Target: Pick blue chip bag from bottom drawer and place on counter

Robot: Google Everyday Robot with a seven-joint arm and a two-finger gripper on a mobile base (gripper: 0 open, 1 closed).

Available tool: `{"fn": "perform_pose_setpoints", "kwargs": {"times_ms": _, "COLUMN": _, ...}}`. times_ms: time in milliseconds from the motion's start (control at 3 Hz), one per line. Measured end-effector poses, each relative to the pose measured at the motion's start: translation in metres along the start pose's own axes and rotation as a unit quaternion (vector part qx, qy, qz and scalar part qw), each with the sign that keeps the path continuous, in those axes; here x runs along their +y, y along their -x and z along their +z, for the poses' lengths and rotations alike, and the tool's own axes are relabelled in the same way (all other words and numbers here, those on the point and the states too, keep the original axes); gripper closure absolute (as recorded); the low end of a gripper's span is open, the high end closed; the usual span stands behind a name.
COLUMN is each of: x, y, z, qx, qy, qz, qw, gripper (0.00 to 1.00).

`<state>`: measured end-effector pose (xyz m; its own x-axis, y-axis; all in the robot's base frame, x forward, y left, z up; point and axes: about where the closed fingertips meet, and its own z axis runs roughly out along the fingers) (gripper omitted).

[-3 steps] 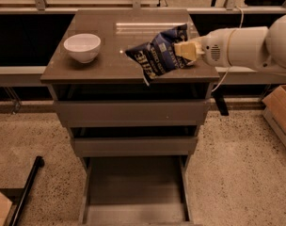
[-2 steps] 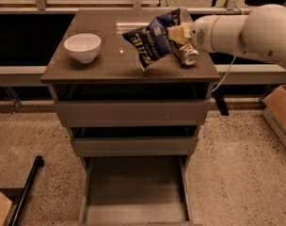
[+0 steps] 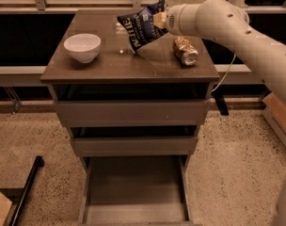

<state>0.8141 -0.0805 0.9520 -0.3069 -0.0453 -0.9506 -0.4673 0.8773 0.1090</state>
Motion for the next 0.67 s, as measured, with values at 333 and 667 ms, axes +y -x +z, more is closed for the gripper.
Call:
{"fn": "perform_pose_setpoints", "kwargs": {"times_ms": 333, "x": -0.0033, "y": -0.0049, "z": 0.0492, "qx": 0.016, "qy": 0.000, "qz": 0.015, "qw": 0.9998, "gripper": 1.00}}
{"fn": "perform_pose_setpoints", "kwargs": {"times_ms": 667, "x": -0.0035, "y": 0.0007, "z": 0.0583, "qx": 0.013, "qy": 0.001, "qz": 0.016, "qw": 0.9998, "gripper": 0.86}}
